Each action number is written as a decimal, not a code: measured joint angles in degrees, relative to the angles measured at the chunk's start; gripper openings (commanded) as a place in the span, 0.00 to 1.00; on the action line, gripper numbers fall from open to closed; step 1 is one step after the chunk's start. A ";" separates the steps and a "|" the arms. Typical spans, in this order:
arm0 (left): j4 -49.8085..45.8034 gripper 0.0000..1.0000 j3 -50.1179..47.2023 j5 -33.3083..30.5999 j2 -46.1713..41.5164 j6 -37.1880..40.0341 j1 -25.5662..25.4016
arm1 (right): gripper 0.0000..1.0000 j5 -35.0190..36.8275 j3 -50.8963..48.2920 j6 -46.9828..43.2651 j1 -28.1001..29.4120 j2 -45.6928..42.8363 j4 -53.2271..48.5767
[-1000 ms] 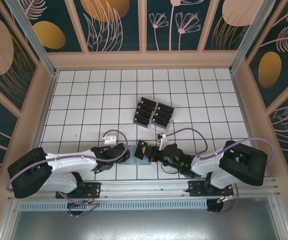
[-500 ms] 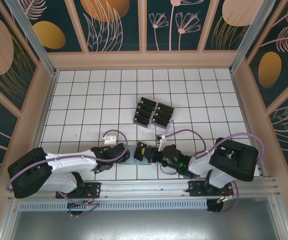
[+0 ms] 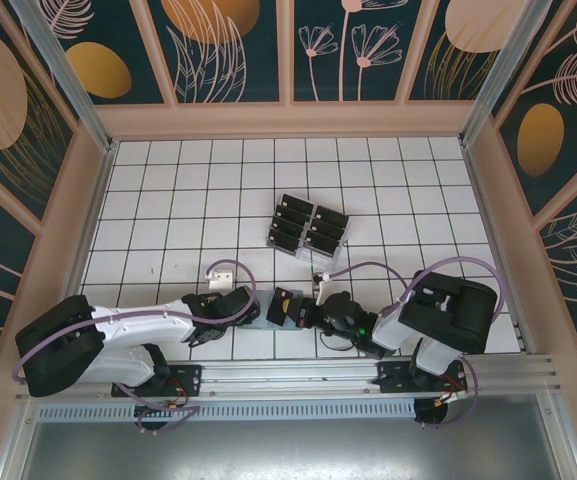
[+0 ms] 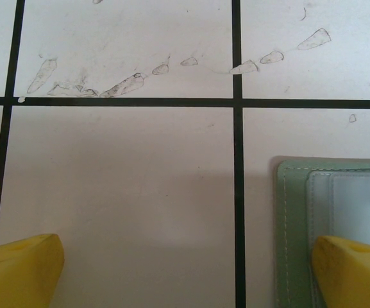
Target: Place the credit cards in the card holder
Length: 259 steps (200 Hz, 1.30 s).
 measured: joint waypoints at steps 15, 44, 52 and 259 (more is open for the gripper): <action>0.04 0.99 0.00 0.02 0.00 0.00 0.00 | 0.00 -0.37 0.00 0.52 0.00 0.90 1.27; 0.04 0.99 0.00 0.02 0.00 0.00 0.00 | 0.00 -0.42 0.00 0.94 0.00 1.70 2.36; 0.02 0.99 0.00 0.02 -0.04 0.00 0.02 | 0.00 -0.42 -0.02 0.98 0.00 1.90 2.64; -4.48 0.99 4.11 -2.62 -0.66 1.70 0.02 | 0.00 -3.87 -0.83 3.69 -1.07 2.25 2.91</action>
